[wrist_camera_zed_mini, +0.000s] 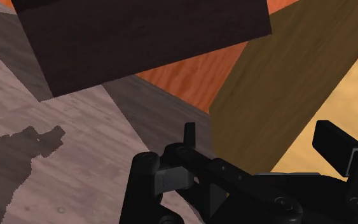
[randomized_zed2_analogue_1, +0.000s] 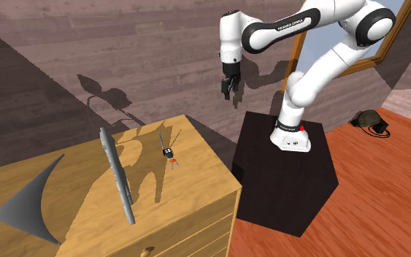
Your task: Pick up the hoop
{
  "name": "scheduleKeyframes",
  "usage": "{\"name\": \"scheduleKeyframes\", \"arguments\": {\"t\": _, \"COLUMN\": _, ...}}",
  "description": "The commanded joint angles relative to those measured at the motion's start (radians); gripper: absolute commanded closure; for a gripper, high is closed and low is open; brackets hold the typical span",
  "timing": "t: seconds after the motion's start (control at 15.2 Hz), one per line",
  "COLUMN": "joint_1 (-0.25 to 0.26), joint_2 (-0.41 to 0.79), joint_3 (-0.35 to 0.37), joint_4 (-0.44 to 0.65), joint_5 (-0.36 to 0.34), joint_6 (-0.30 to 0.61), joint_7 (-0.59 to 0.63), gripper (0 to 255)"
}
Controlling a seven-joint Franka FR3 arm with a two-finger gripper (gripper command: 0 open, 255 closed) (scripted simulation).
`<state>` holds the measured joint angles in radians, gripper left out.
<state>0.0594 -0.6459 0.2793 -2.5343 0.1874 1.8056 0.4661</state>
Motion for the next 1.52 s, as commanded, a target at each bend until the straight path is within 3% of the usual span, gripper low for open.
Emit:
{"name": "scheduleKeyframes", "arguments": {"t": 0.0, "joint_1": 0.002, "joint_2": 0.058, "joint_3": 0.047, "joint_4": 0.012, "joint_5": 0.019, "joint_6": 0.061, "joint_7": 0.062, "gripper": 0}}
{"name": "scheduleKeyframes", "arguments": {"t": 0.33, "joint_1": -0.008, "joint_2": 0.22, "joint_3": 0.16, "joint_4": 0.075, "joint_5": 0.027, "joint_6": 0.193, "joint_7": 0.219, "gripper": 0}}
{"name": "scheduleKeyframes", "arguments": {"t": 0.66, "joint_1": -0.033, "joint_2": 0.413, "joint_3": 0.265, "joint_4": 0.174, "joint_5": -0.035, "joint_6": 0.308, "joint_7": 0.4, "gripper": 0}}
{"name": "scheduleKeyframes", "arguments": {"t": 1.06, "joint_1": -0.04, "joint_2": 0.681, "joint_3": 0.346, "joint_4": 0.341, "joint_5": -0.22, "joint_6": 0.396, "joint_7": 0.664, "gripper": 0}}
{"name": "scheduleKeyframes", "arguments": {"t": 1.45, "joint_1": 0.051, "joint_2": 0.955, "joint_3": 0.319, "joint_4": 0.565, "joint_5": -0.436, "joint_6": 0.402, "joint_7": 0.909, "gripper": 0}}
